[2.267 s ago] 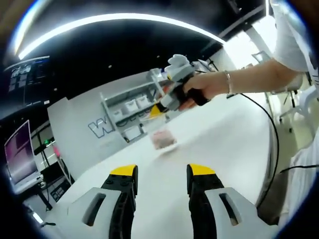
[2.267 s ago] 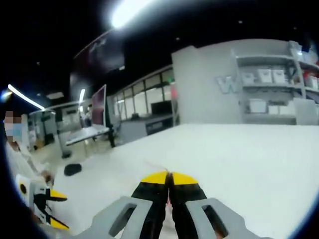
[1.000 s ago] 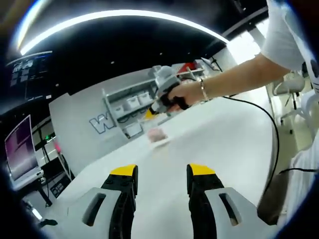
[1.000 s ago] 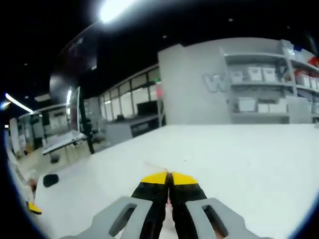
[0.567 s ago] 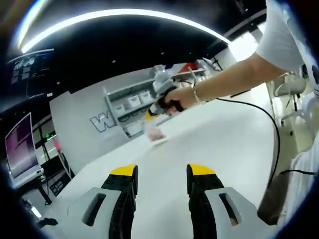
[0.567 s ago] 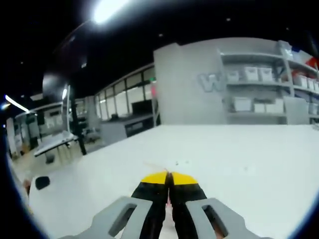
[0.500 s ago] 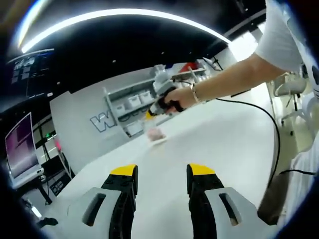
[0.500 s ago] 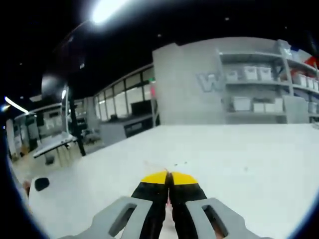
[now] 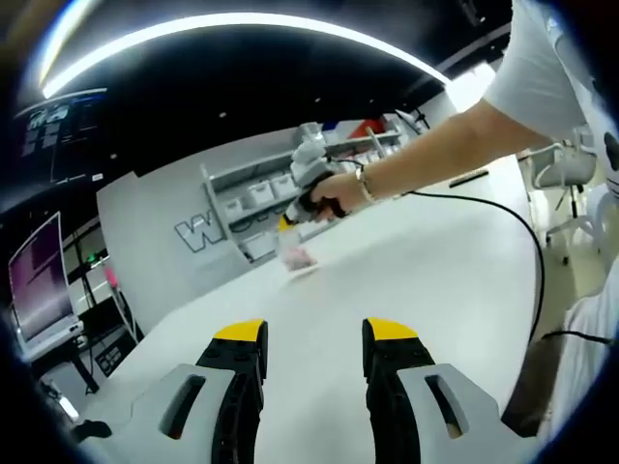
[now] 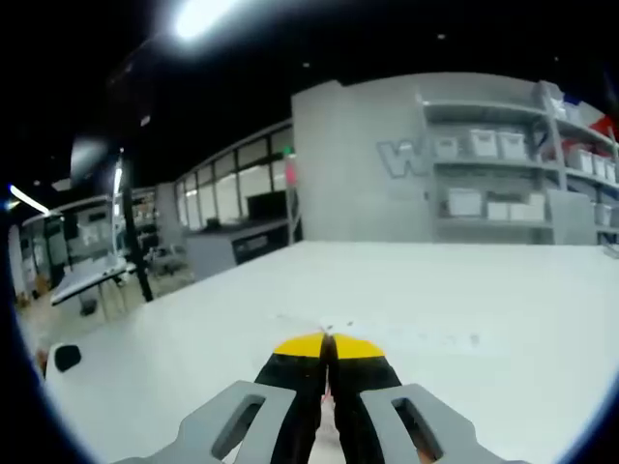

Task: Open the resealable bag by pulling the two sides of the seal apart until the entire bag opening is separated and visibly accessible.

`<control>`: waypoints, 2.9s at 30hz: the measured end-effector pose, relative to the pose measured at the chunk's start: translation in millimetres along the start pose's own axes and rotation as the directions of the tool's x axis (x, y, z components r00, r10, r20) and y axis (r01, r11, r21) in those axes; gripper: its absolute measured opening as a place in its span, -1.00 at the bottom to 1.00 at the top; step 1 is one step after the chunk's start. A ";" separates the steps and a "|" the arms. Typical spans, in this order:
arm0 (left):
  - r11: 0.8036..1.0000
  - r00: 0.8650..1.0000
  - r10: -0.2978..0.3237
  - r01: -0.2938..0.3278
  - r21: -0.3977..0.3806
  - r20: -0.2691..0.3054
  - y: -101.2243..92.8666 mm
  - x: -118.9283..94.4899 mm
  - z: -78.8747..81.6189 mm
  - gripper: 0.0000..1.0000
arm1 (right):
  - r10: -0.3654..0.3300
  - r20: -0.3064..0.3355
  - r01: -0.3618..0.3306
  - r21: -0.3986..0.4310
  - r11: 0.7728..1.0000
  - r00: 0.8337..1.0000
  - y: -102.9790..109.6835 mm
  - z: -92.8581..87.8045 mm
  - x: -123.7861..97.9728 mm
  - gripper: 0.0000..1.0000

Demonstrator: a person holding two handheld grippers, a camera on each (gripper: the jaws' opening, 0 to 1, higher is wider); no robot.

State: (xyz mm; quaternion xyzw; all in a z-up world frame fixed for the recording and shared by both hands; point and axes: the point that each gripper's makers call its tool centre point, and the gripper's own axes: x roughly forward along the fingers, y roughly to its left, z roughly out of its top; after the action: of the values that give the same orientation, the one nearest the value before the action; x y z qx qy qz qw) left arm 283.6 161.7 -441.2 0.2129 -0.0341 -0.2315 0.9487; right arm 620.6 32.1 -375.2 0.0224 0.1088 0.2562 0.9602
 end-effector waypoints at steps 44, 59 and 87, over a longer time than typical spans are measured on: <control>0.998 0.999 0.020 -0.022 -0.061 -0.043 16.2 6.8 -23.6 -0.17 | -0.103 -0.007 0.102 -0.110 0.989 0.995 -19.8 9.7 72.5 -1.00; 0.990 0.996 0.080 -0.085 -0.114 -0.049 29.2 7.0 -25.7 0.56 | -0.108 -0.007 0.106 -0.168 0.980 0.994 -12.0 3.1 81.9 -1.00; 0.980 0.992 0.095 -0.108 -0.169 -0.079 33.9 6.0 -31.8 0.90 | 0.027 -0.102 -0.049 -0.220 0.974 0.994 40.4 -44.6 90.9 -0.88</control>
State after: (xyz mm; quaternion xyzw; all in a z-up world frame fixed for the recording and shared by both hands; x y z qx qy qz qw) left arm 308.5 198.5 -456.0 0.1356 0.0089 -0.1771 0.9748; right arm 667.9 111.8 -432.6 -0.0959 0.1261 0.2860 0.9450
